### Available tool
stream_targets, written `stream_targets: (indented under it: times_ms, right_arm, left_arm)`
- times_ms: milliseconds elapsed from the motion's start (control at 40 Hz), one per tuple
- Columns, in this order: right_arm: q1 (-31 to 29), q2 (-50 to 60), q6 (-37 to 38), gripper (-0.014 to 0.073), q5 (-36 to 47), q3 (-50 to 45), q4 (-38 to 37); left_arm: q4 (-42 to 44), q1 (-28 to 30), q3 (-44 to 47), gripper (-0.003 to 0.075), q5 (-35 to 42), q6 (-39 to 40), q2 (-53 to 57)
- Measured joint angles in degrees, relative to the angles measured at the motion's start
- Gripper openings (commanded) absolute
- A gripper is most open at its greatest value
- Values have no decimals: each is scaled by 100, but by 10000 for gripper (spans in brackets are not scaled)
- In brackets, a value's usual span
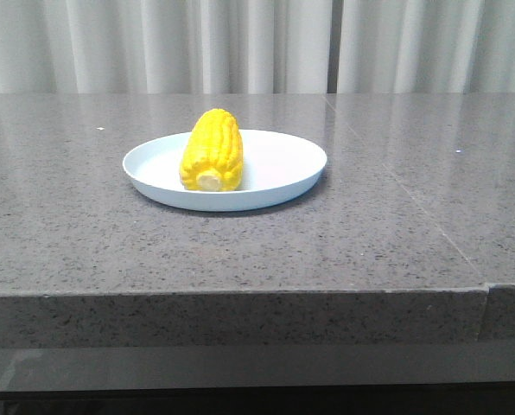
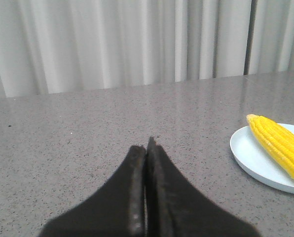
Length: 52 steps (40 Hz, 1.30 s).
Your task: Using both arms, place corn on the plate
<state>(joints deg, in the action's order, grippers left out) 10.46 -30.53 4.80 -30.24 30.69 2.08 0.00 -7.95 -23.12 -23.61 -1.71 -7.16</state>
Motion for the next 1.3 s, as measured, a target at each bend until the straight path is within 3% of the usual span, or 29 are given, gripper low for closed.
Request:
stream_targets:
  times_ms: [400,1300]
  right_arm:
    - [0,1857,0,-90,257,-887,-25]
    - [0,1930,0,-90,310,-887,-34]
  left_arm:
    - [0,0,0,-20,0,0,0]
    - [0,0,0,-20,0,0,0]
